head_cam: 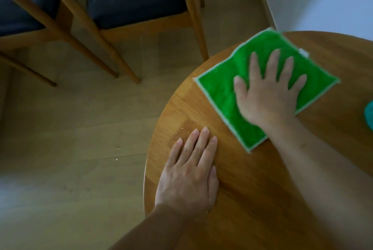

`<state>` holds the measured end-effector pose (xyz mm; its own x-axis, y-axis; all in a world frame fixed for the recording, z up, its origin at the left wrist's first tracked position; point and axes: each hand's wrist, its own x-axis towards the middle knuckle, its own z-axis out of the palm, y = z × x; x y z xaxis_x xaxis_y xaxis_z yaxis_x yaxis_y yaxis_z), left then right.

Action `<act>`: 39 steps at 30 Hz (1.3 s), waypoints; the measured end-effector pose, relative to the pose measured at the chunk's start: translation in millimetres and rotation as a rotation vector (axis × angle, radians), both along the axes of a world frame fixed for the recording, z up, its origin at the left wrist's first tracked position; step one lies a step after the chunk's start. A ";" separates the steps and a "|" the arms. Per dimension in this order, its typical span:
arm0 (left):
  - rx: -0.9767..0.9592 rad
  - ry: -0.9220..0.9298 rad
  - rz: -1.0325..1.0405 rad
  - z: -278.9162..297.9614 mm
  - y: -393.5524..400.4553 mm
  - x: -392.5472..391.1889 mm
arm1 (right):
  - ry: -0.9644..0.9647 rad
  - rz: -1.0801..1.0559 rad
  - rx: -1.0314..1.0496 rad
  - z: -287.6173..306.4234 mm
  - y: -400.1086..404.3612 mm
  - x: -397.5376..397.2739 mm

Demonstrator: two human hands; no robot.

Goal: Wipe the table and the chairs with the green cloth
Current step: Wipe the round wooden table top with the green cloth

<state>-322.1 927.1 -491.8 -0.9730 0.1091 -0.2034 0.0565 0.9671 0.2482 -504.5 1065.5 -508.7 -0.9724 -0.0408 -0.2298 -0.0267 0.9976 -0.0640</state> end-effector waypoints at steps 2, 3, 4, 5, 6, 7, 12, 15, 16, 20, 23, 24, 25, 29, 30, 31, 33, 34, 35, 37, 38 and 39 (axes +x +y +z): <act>0.002 0.001 0.002 0.1 -0.1 0.5 | 0.022 0.210 -0.015 1.2 -19.0 20.6; 0.002 -0.002 0.000 -0.4 -0.1 1.0 | 0.017 0.321 -0.047 1.9 -28.2 31.2; 0.002 0.003 -0.004 -1.0 -0.3 1.4 | 0.004 0.419 -0.087 2.2 -35.6 40.9; 0.003 0.014 -0.010 -1.8 -0.5 2.0 | -0.006 0.493 -0.124 2.5 -40.4 48.7; 0.002 0.025 -0.016 -2.7 -0.8 2.0 | -0.012 0.537 -0.154 2.7 -41.9 52.7; -0.005 0.035 -0.021 -3.6 -1.1 1.9 | -0.009 0.555 -0.173 2.0 -39.5 53.0; 0.004 0.081 -0.017 -5.8 -2.2 -0.3 | 0.089 0.316 -0.070 -2.5 9.4 7.0; 0.003 0.096 -0.021 -7.3 -2.2 -0.1 | 0.065 -0.026 -0.003 -2.8 49.6 -29.8; 0.008 0.099 -0.019 -7.6 -2.3 -0.2 | 0.059 -0.112 -0.014 -2.0 56.3 -35.6; -0.005 0.109 -0.022 -9.3 -2.0 0.4 | 0.031 -0.204 -0.005 0.1 41.7 -37.4; -0.005 0.125 -0.022 -10.0 -1.7 0.7 | -0.002 -0.095 0.003 3.6 13.9 -29.9; -0.005 0.133 -0.021 -10.4 -1.4 0.9 | -0.001 -0.010 0.012 3.8 0.8 -23.2; -0.006 0.139 -0.020 -11.0 -1.2 0.9 | 0.006 0.088 0.007 3.7 -14.8 -14.3; -0.013 0.162 -0.013 -11.9 -0.7 0.6 | -0.013 0.475 -0.160 2.7 -74.5 33.3; -0.013 0.170 -0.010 -12.1 -0.6 0.6 | -0.022 0.532 -0.198 2.6 -80.6 40.5; -0.013 0.176 -0.009 -12.5 -0.3 0.7 | -0.025 0.559 -0.230 2.4 -82.1 43.4; -0.013 0.190 -0.014 -13.6 -0.1 0.8 | -0.012 0.569 -0.271 1.8 -76.0 40.8; -0.012 0.198 -0.013 -13.9 0.0 0.4 | 0.003 0.570 -0.274 0.9 -70.7 37.1; -0.010 0.202 -0.009 -13.8 0.0 -0.2 | 0.016 0.564 -0.258 -0.2 -64.3 32.2; -0.005 0.202 -0.002 -12.5 -0.5 -1.8 | 0.037 0.509 -0.175 -2.7 -46.1 17.0; -0.006 0.203 -0.001 -11.7 -0.6 -2.2 | 0.047 0.455 -0.124 -4.1 -33.1 7.1; -0.011 0.202 -0.004 -11.5 -0.3 -2.3 | 0.057 0.391 -0.076 -5.2 -17.8 -3.9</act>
<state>-324.4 926.8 -503.3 -0.9937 0.1121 -0.0054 0.1081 0.9692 0.2213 -508.5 1047.7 -513.8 -0.8914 -0.4248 -0.1579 -0.4087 0.9041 -0.1249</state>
